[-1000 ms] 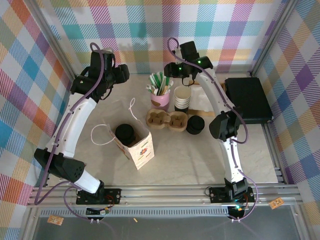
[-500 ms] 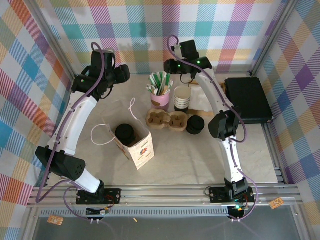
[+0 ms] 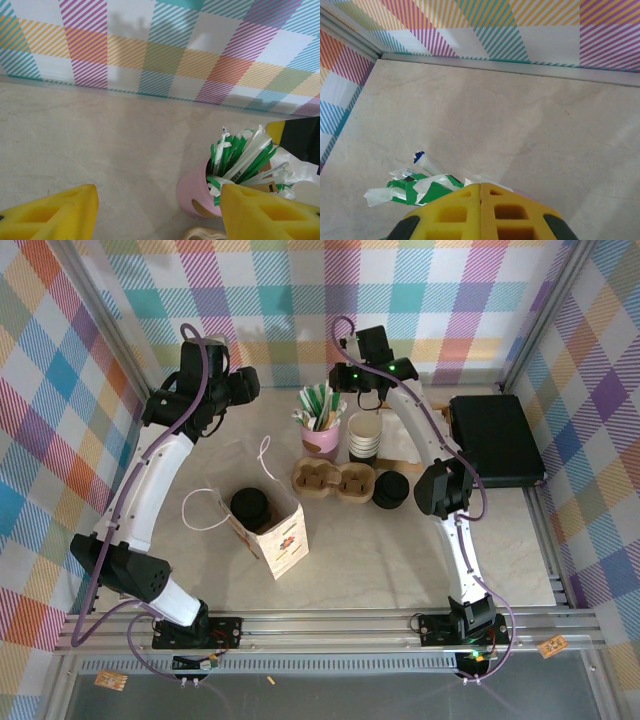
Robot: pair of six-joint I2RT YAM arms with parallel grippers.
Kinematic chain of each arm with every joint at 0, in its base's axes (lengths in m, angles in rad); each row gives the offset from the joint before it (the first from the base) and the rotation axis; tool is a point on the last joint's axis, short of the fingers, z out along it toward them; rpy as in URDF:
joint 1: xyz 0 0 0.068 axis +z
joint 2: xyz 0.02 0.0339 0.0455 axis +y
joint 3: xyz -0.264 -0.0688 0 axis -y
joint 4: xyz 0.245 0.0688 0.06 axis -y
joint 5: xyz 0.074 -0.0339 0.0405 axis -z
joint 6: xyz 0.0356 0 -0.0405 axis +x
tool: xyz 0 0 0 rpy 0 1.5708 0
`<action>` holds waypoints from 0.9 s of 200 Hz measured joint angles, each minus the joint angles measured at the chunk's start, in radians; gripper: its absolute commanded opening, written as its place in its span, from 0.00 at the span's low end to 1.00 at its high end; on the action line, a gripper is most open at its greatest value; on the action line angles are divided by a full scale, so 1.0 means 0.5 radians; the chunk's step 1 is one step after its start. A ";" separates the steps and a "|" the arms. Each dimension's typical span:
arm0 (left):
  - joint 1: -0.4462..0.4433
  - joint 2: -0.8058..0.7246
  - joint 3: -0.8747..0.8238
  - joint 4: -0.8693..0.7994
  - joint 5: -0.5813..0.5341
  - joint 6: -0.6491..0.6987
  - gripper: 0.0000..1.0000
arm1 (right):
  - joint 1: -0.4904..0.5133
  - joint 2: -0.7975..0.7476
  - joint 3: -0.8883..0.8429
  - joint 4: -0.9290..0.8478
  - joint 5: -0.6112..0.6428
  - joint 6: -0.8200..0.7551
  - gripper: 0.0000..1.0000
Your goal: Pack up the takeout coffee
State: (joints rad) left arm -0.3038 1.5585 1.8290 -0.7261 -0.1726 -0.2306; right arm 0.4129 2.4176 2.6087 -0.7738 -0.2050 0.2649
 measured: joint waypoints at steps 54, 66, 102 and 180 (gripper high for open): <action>0.000 -0.056 -0.057 0.041 0.001 0.022 0.65 | 0.008 0.000 0.000 0.005 0.011 -0.029 0.00; 0.000 -0.072 -0.076 0.044 0.001 0.023 0.65 | 0.014 0.000 0.000 0.005 0.013 -0.031 0.00; 0.000 -0.122 -0.124 0.045 0.005 0.024 0.65 | 0.047 -0.014 0.000 0.003 0.028 -0.037 0.00; 0.004 -0.317 -0.343 0.130 0.090 0.079 0.66 | 0.107 -0.255 0.000 -0.011 0.072 -0.035 0.00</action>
State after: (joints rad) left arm -0.3019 1.3998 1.6573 -0.6609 -0.1276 -0.1909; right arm 0.4664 2.2902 2.6087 -0.7795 -0.1692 0.2474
